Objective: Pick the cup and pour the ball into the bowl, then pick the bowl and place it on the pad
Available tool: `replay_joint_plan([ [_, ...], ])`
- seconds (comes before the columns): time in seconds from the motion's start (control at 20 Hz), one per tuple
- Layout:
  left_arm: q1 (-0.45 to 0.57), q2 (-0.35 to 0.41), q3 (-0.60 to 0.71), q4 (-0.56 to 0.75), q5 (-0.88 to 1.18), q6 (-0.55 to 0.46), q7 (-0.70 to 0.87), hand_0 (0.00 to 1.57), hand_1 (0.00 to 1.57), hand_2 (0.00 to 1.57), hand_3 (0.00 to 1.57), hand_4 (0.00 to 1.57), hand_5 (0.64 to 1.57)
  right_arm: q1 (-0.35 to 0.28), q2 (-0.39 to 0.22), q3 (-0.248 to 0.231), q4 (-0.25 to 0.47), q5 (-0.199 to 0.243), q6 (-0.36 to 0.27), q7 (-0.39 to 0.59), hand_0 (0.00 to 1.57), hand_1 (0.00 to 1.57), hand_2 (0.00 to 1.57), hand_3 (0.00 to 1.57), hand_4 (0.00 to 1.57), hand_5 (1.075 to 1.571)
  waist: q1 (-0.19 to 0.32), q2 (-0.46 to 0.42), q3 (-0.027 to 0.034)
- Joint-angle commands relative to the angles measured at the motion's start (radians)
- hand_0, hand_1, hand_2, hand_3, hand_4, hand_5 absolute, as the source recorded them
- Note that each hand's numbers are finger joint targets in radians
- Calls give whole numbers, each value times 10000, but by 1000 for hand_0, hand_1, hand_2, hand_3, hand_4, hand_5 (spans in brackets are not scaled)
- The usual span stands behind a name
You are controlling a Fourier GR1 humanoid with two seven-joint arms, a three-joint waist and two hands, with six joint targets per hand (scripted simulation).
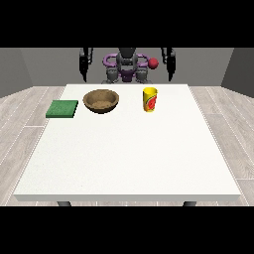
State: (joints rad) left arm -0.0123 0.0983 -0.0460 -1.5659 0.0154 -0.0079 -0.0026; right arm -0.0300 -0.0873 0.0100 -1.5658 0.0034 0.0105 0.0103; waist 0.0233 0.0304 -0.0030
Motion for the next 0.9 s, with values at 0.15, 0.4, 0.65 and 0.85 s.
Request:
replay_joint_plan([
  [0.15,-57,282,140,-872,119,12,743,0,0,0,0,664,1566,-74,-333,-146,-858,-89,10,767,0,0,0,0,875,1533,-5,-2373,13],
  [0.4,682,-944,-209,-1890,1235,932,3083,0,0,0,0,637,1563,1023,227,-470,-1737,-1345,-273,3089,0,0,0,0,865,1534,-538,-4421,30],
  [0.65,-11,-970,-591,-3023,565,2118,4497,0,0,0,0,601,1563,1221,-43,-295,-3682,-1499,-346,4476,0,0,0,0,823,1528,-996,-3920,30],
  [0.85,-1314,-975,-518,-3383,5,2493,4844,0,0,0,0,556,1555,359,-40,-613,-4446,-1394,-806,4535,0,0,0,0,760,1548,-900,-2468,30],
])
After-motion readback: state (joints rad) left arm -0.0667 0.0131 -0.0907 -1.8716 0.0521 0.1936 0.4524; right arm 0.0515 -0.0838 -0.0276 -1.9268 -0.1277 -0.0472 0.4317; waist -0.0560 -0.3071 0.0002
